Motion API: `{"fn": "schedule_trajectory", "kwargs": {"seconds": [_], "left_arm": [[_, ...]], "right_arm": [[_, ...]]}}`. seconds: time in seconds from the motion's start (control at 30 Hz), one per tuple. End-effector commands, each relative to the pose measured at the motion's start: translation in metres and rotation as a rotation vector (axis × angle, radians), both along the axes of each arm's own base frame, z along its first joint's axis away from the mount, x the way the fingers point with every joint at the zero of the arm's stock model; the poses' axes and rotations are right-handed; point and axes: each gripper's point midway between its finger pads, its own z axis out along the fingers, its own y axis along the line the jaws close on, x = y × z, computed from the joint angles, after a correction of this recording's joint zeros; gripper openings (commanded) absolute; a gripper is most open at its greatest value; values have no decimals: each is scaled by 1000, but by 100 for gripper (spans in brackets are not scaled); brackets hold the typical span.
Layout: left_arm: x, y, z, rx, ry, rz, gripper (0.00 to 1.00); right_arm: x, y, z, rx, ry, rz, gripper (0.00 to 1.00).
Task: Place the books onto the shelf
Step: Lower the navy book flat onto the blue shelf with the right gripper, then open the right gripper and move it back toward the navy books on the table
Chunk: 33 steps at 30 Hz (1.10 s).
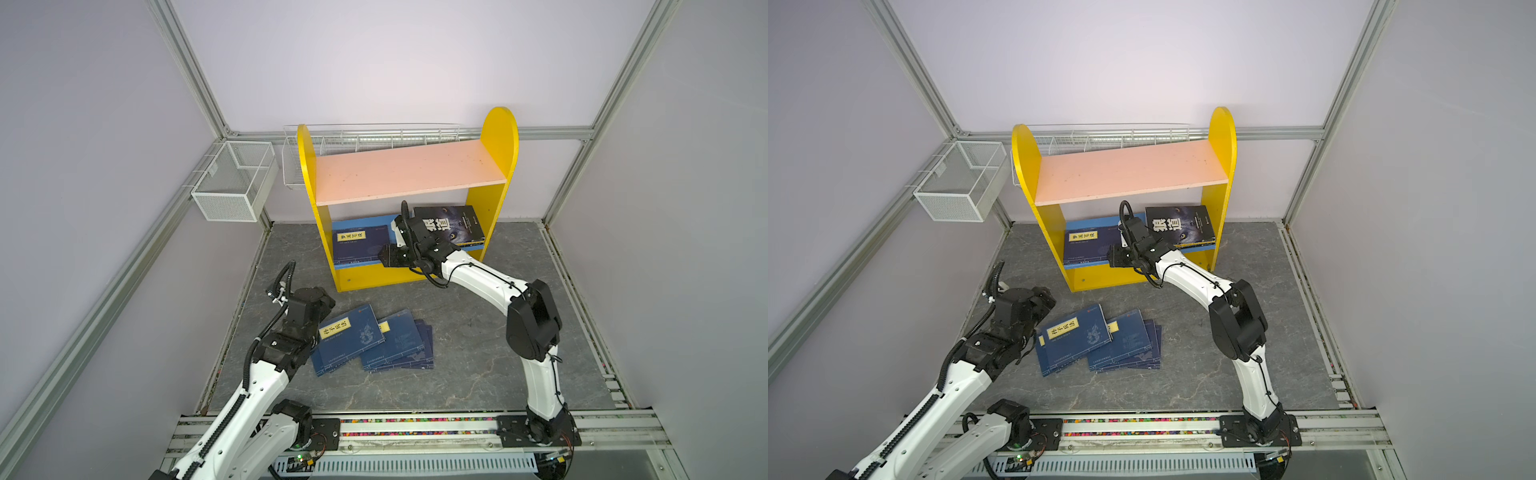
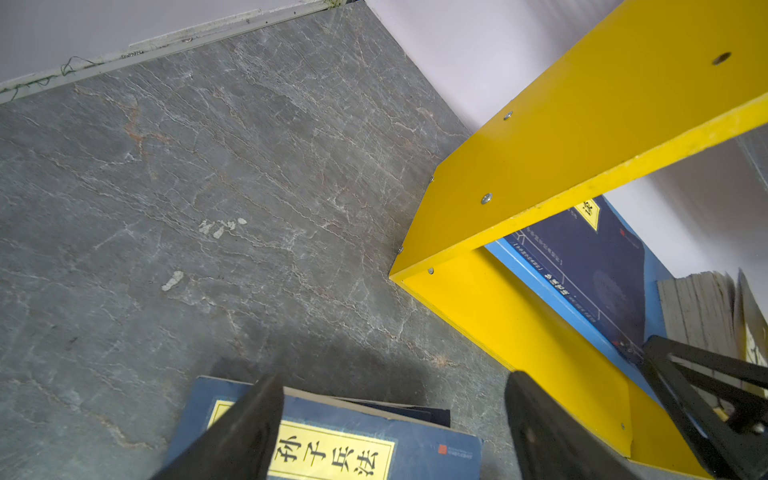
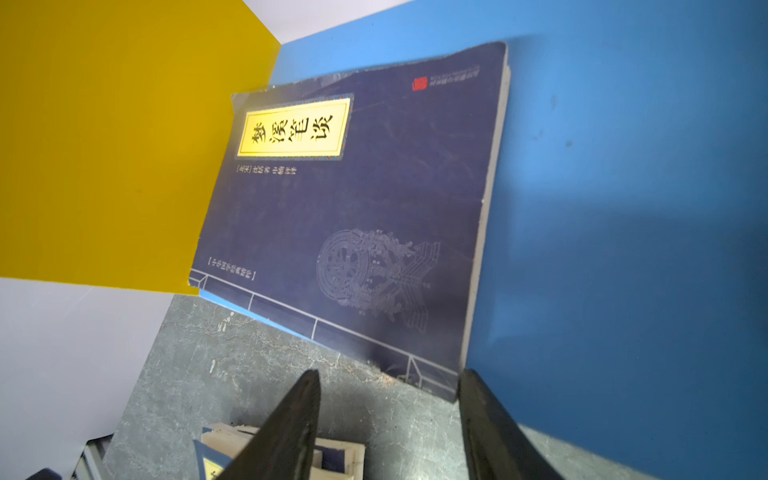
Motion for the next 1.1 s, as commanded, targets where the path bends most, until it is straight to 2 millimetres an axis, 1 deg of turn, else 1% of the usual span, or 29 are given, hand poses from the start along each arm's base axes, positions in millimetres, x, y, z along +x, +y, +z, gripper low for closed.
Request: {"fn": "schedule_trajectory", "kwargs": {"seconds": [0.0,0.07,0.13,0.23,0.3,0.37,0.43,0.5,0.57,0.6,0.67,0.7,0.73,0.77,0.87,0.97,1.07], "left_arm": [[-2,1,-5,-1,7,0,84],[-2,1,-8,1,15,-2,84],[-2,0,-11,6,26,-6,84],[-4,2,-19,21,62,-4,86],[-9,6,-29,38,108,11,86],[-12,8,-40,44,155,13,87],[-16,11,-55,36,212,8,87],[-22,14,-73,14,273,12,87],[-29,19,-91,-15,335,16,87],[-32,20,-98,-25,359,11,86],[-38,22,-109,-17,408,-11,85],[-41,21,-113,-8,427,-24,83],[-43,20,-116,-2,449,-41,82],[-45,18,-119,-4,465,-55,81],[-48,7,-126,-27,490,-122,78],[-48,-1,-133,-54,491,-162,72],[-46,-6,-135,-56,491,-197,66]], "right_arm": [[5,7,-1,-12,-21,31,56],[4,9,1,-3,-33,47,57],[2,8,4,-12,-42,53,59],[-3,-8,17,-64,-100,17,67],[-9,-21,26,-102,-153,-7,72],[-23,-30,36,-140,-209,8,73],[-46,-30,36,-158,-226,75,73],[-78,-20,26,-168,-218,216,73],[-119,-7,6,-184,-184,388,74],[-137,-2,-4,-192,-164,455,74],[-166,4,-29,-211,-115,551,74],[-175,6,-39,-208,-87,582,74],[-183,8,-49,-205,-53,600,74],[-186,9,-58,-203,-23,599,74],[-192,15,-75,-189,31,625,74],[-195,15,-85,-204,52,654,74],[-200,16,-91,-179,95,684,73]]}}
